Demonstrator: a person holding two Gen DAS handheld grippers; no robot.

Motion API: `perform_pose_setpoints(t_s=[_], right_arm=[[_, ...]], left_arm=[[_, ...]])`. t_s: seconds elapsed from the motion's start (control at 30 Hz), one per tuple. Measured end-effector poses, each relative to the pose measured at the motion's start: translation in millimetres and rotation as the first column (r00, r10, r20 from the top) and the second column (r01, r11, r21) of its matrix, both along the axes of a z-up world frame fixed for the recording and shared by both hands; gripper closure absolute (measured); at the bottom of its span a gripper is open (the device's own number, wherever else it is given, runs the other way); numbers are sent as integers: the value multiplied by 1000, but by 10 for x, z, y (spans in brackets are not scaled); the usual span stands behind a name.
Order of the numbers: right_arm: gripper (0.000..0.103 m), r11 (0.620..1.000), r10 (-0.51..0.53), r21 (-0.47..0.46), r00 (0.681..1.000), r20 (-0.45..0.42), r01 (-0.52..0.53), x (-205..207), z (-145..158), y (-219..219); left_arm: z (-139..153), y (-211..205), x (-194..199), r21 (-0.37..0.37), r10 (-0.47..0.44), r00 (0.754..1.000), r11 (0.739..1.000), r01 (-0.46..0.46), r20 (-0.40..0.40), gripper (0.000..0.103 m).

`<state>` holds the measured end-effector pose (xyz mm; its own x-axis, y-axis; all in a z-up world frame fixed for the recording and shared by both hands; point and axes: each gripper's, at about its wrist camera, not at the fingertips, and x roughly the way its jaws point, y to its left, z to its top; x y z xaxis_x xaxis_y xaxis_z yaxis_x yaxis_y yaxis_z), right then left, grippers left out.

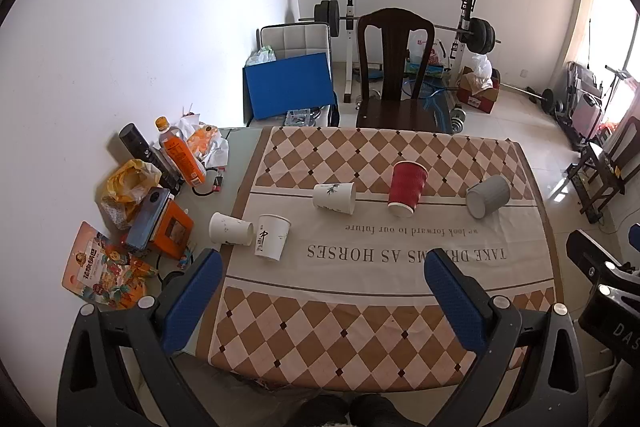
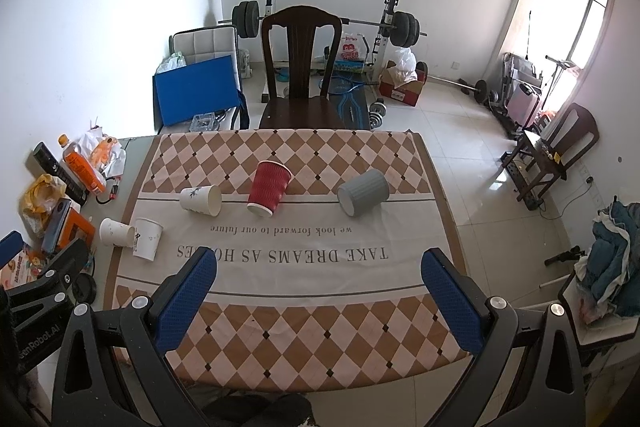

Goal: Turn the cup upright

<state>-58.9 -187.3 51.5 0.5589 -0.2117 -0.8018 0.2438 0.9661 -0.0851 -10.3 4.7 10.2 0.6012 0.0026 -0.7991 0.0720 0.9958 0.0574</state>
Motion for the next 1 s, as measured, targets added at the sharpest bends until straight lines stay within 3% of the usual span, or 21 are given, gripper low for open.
perform_pose_setpoints(t_s=[0.5,0.73,1.0], right_arm=[[0,1000,17,22,1000,-23,-16,33,-87,-10],[0,997,62,58,993,-105,-56,339,-620,-76],[0,994,106,49,965,-242,-97,824,-1498,130]], left_arm=[[-76,36,-39,2,39,999,999,-39,-17,0],[-491,211,140,46,161,986,986,-159,-38,0],[-1269,530,448,158,255,957,960,-233,-137,0]])
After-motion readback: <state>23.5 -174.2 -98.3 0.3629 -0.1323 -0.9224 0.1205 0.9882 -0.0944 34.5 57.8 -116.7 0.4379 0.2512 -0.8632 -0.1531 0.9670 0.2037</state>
